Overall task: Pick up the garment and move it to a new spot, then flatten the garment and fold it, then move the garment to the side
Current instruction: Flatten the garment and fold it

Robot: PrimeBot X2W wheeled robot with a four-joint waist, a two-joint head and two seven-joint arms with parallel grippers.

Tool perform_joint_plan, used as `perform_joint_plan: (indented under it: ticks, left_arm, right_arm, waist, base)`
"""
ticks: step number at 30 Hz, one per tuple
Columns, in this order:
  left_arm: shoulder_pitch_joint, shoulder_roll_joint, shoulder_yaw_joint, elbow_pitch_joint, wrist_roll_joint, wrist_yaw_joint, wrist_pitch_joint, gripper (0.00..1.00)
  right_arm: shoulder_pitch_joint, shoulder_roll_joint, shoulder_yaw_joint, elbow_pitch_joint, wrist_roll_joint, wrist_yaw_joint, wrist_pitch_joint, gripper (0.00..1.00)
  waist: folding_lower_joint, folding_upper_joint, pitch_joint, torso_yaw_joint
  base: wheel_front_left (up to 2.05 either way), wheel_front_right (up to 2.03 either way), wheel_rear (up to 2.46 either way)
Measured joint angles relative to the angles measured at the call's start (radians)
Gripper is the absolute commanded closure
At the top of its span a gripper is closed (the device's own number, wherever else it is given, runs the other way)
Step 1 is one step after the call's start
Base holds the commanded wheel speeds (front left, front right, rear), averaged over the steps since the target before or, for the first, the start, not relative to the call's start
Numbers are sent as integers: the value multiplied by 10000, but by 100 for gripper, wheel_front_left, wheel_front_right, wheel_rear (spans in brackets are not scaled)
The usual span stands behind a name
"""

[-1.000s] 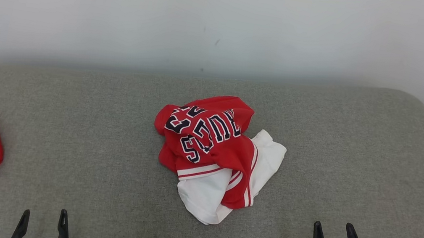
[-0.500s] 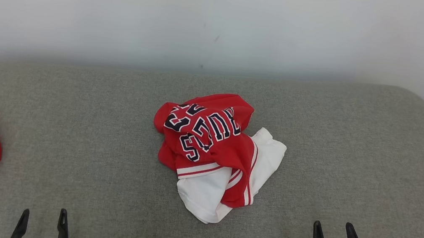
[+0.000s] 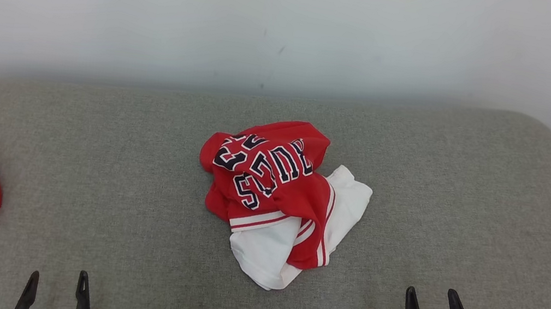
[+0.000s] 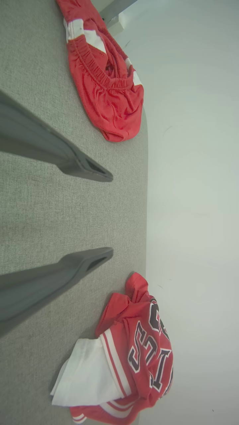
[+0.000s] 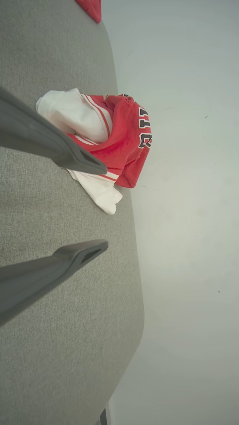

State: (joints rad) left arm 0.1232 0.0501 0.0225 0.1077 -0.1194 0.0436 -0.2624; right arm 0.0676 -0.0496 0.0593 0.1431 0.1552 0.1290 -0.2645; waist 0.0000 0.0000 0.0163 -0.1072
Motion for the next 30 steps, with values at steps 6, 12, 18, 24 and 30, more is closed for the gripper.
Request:
perform_joint_plan:
  ticks: [6, 12, 18, 24, 30]
  left_arm:
    - [0, 0, -19, -15, -21, 4, 0, 0]
    - [2, 0, -42, -25, -38, 23, 0, 0]
    - [3, 0, -63, -46, -40, 50, 0, 0]
    - [-11, -2, -173, -42, -157, 36, 0, 0]
    - [-571, 4, -922, 151, -307, -403, 0, 0]
  right_arm:
    - [-2, 0, 2, 6, 0, 0, 0, 0]
    - [-2, 0, 35, 13, 0, 0, 0, 0]
    - [-3, 0, 46, 17, 0, 0, 0, 0]
    - [-6, 0, 48, 19, 0, 0, 0, 0]
    - [-34, 0, 159, 31, 2, 0, 0, 0]
  waist:
    - [0, 0, -12, 2]
    - [0, 0, -23, -29]
    - [0, 0, 1, -63]
    - [0, 0, 14, -106]
    - [0, 0, 62, -166]
  base:
    - [0, 0, 0]
    - [0, 0, 0]
    - [0, 0, 0]
    - [0, 0, 0]
    - [0, 0, 0]
